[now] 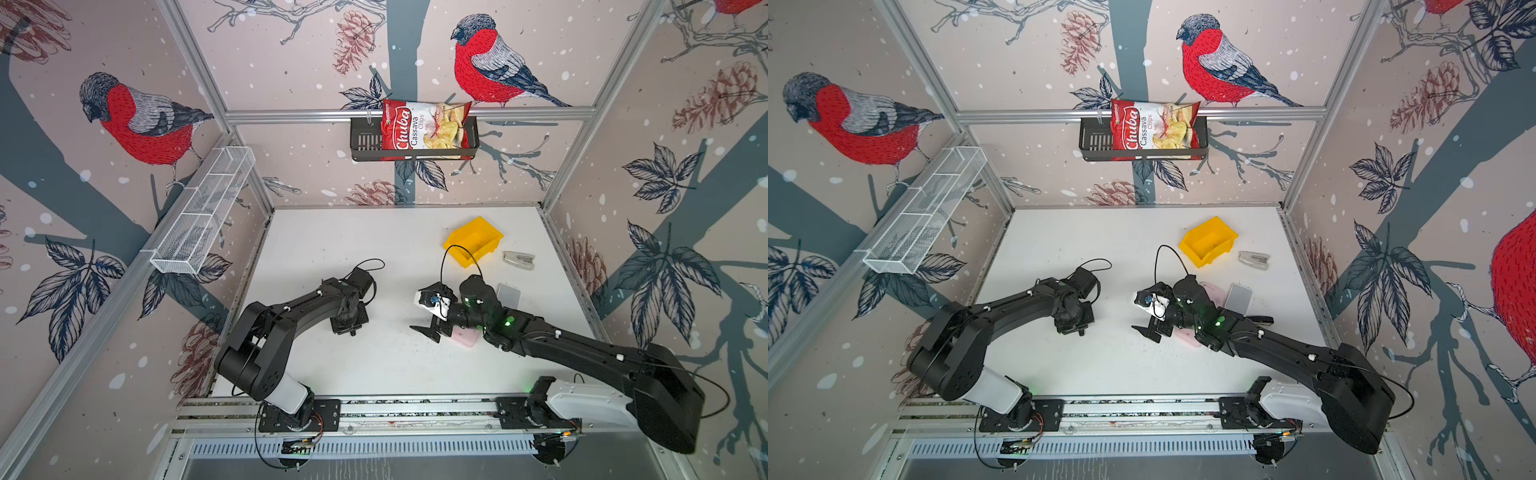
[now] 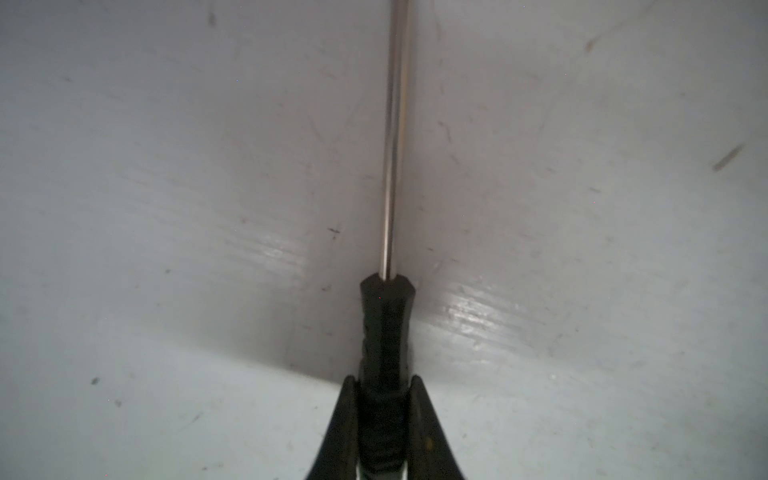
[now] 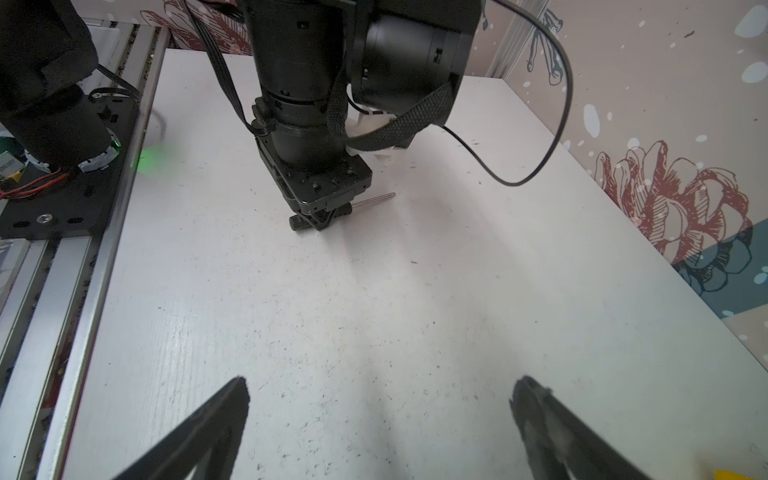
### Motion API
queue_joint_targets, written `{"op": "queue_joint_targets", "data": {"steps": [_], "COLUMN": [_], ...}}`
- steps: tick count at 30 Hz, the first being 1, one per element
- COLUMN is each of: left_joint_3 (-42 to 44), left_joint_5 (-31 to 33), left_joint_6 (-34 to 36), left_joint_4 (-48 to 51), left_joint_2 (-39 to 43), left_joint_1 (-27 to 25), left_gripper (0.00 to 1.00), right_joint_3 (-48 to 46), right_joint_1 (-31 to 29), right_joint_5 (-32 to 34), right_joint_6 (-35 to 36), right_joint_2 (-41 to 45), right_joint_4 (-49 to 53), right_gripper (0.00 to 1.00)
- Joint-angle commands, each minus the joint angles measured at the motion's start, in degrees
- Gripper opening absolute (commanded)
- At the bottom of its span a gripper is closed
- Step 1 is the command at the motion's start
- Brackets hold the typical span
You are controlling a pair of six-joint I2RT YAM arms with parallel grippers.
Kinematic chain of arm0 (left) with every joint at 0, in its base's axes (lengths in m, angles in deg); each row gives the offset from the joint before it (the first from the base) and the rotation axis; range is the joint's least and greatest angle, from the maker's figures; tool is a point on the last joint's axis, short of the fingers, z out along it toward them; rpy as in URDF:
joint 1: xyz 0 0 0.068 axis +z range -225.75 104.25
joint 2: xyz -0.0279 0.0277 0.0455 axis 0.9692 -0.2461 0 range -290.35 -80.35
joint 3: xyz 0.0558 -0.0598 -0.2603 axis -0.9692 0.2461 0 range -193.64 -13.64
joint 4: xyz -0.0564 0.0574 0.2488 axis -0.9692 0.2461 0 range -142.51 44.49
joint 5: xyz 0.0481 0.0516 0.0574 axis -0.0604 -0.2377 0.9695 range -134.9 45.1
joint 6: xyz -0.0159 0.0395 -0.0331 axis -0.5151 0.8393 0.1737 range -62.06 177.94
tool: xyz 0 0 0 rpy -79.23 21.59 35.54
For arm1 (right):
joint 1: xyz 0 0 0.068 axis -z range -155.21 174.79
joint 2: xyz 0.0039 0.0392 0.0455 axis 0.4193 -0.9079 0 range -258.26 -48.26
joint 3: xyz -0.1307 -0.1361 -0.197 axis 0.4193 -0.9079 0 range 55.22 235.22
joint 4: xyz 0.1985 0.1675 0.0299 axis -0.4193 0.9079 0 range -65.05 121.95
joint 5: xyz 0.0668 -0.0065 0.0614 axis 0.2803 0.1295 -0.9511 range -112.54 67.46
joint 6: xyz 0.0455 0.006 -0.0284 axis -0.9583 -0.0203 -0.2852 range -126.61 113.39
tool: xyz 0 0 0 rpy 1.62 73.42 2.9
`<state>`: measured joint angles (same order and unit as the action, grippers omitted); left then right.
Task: Put the screwdriver in the bin
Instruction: 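Lower the left gripper and close it on the screwdriver handle, then lift the screwdriver upright with the left gripper while the right gripper approaches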
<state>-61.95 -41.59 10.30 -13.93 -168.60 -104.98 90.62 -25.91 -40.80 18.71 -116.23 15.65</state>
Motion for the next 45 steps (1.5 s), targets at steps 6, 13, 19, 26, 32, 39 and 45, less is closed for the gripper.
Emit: {"op": "queue_joint_targets", "data": {"steps": [6, 13, 19, 26, 32, 39, 45], "left_joint_3": [-4.62, -10.89, -13.20, -13.47, -11.66, -8.13, -1.97], "left_joint_5": [3.25, 6.08, 7.06, 7.42, 5.77, -4.33, -12.67], "left_joint_6": [2.24, 7.72, 13.09, 19.65, 26.02, 39.54, 46.45], "left_joint_4": [2.70, 3.53, 2.62, -0.63, -5.10, -16.08, -28.27], "left_joint_2": [2.37, 4.52, 6.02, 8.45, 12.26, 18.06, 24.15], "left_joint_1": [-0.03, -0.03, 0.00, -0.03, 0.00, 0.05, 0.05], "left_gripper": [0.00, 0.00, 0.00, 0.00, 0.00, 0.00, 0.00], "right_joint_3": [0.48, 1.85, 2.58, 3.36, 5.51, 13.42, 16.56], "right_joint_1": [-0.41, -0.20, -0.10, 0.24, 0.84, 5.39, 10.88], "right_joint_5": [-1.10, -0.02, 2.57, 7.53, 20.56, 28.12, 13.04], "right_joint_6": [-1.02, -4.07, -8.78, -17.04, -30.69, -49.02, -53.06], "right_joint_2": [0.46, 0.73, 1.37, 3.11, 4.27, 1.18, -0.15], "right_joint_4": [-0.10, -0.79, -3.23, -4.84, -4.33, 6.30, 7.37], "right_gripper": [0.99, 1.00, 1.00, 0.99, 1.00, 1.00, 1.00]}}
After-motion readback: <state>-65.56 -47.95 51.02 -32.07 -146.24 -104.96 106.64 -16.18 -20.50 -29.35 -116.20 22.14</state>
